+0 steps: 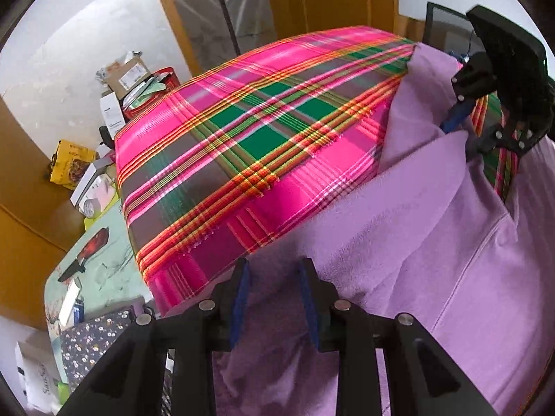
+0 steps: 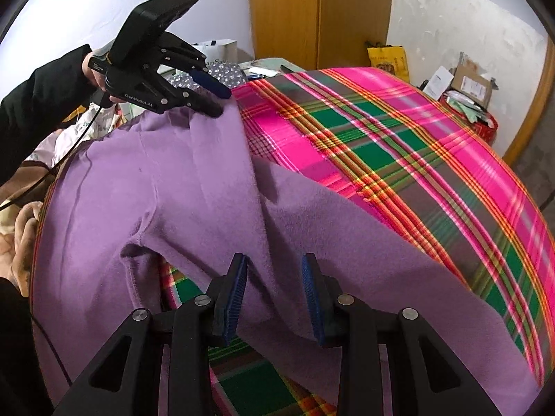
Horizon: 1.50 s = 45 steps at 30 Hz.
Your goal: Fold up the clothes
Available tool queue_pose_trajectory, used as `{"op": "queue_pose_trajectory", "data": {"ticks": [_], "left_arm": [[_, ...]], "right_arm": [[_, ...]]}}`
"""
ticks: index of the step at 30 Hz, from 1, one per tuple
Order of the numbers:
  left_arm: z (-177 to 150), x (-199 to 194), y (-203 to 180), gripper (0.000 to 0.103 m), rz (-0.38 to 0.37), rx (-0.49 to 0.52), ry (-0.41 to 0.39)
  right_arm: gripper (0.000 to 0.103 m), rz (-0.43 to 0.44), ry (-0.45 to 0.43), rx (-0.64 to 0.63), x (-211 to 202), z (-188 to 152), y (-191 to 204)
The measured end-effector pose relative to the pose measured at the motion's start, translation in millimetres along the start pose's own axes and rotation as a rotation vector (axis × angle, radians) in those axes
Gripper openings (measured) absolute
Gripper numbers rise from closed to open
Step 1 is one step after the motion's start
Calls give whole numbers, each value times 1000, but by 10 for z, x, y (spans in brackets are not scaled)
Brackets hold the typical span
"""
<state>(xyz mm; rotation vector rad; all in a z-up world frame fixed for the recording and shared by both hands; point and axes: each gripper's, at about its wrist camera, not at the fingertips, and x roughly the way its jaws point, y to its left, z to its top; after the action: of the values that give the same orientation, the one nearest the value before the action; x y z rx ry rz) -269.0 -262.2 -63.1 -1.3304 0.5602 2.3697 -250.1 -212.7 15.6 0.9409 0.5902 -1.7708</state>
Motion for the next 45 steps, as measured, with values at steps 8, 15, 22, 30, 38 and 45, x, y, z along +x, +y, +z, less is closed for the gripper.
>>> {"op": "queue_pose_trajectory", "data": {"ticks": [8,15,22,30,38,45], "left_arm": [[65,61,-81,22,17,71,12],[18,33,-160,2,92,71,-15],[-47,-379,-232,2,200,-1,-141],[-268,-1023,-400,2,264,-141,-299],[-516,-1530,-846,2,322,-200,-401],[-897,-1718,-1284,2,332,-297,-441]], "right_arm": [[34,19,4,11,39,-25,-21],[13,2,-5,13,37,-17,-23],[3,-67,-47,-4,-76,31,25],[3,-133,-145,-32,-461,83,207],[3,-184,-220,-55,-874,37,527],[3,-188,-225,-98,-1085,-227,1027]]}}
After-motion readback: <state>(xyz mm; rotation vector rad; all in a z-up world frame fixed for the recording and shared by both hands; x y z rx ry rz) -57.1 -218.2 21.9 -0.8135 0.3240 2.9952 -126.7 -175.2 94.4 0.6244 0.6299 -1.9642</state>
